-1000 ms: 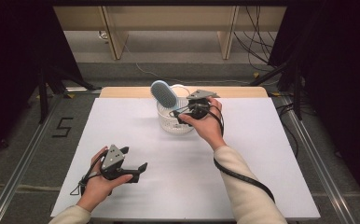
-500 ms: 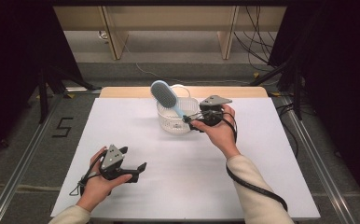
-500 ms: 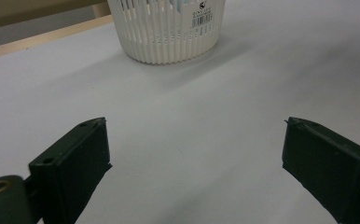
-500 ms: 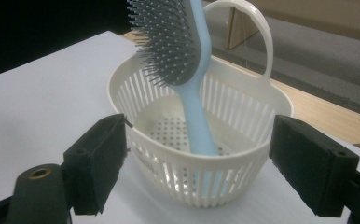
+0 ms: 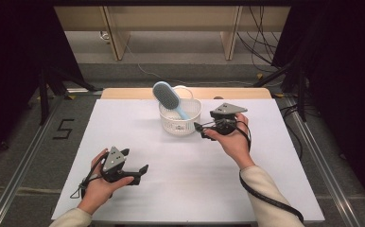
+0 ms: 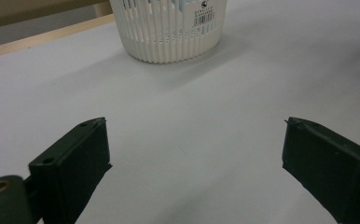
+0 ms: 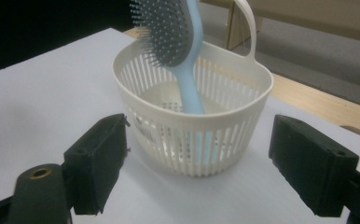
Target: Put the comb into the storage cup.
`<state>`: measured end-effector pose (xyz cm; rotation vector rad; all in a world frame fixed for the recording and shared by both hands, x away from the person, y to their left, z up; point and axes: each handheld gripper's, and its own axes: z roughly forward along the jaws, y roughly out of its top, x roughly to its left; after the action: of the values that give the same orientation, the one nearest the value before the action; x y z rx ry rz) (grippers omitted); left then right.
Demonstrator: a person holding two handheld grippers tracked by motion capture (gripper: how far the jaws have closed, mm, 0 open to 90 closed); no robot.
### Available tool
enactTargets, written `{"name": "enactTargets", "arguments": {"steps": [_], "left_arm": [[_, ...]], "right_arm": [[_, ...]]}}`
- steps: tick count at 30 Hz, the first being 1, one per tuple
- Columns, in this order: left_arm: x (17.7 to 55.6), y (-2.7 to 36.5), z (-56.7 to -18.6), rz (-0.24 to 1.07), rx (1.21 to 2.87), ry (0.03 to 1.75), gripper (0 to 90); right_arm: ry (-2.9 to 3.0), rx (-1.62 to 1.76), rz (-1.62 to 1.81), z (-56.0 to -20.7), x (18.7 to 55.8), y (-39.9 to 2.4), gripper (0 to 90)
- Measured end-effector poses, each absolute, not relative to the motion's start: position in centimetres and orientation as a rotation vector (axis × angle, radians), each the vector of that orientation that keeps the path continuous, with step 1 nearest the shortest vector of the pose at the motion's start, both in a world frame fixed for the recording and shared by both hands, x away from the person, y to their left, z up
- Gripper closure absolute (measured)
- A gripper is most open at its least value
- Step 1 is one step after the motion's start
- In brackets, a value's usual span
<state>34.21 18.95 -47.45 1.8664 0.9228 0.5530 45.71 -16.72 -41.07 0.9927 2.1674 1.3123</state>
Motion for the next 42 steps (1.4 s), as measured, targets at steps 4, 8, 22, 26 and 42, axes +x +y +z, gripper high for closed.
{"name": "enactTargets", "arguments": {"steps": [4,8,22,26,42], "left_arm": [[34.2,18.9,-47.4,0.553,1.867,0.921,7.0],[34.2,18.9,-47.4,0.554,1.868,0.921,7.0],[34.2,19.0,-47.4,0.553,1.861,0.923,7.0],[34.2,19.0,-47.3,0.554,1.861,0.924,7.0],[34.2,19.0,-47.4,0.554,1.862,0.93,7.0]], "right_arm": [[2.166,0.989,1.312,-41.3,44.9,-17.5,20.3],[2.164,0.979,1.32,-41.5,44.0,-18.2,20.8],[2.131,0.995,1.341,-41.7,41.8,-21.1,20.2],[2.115,1.007,1.347,-41.8,41.1,-22.0,20.7],[2.1,1.02,1.339,-42.8,38.8,-24.9,20.0]]}}
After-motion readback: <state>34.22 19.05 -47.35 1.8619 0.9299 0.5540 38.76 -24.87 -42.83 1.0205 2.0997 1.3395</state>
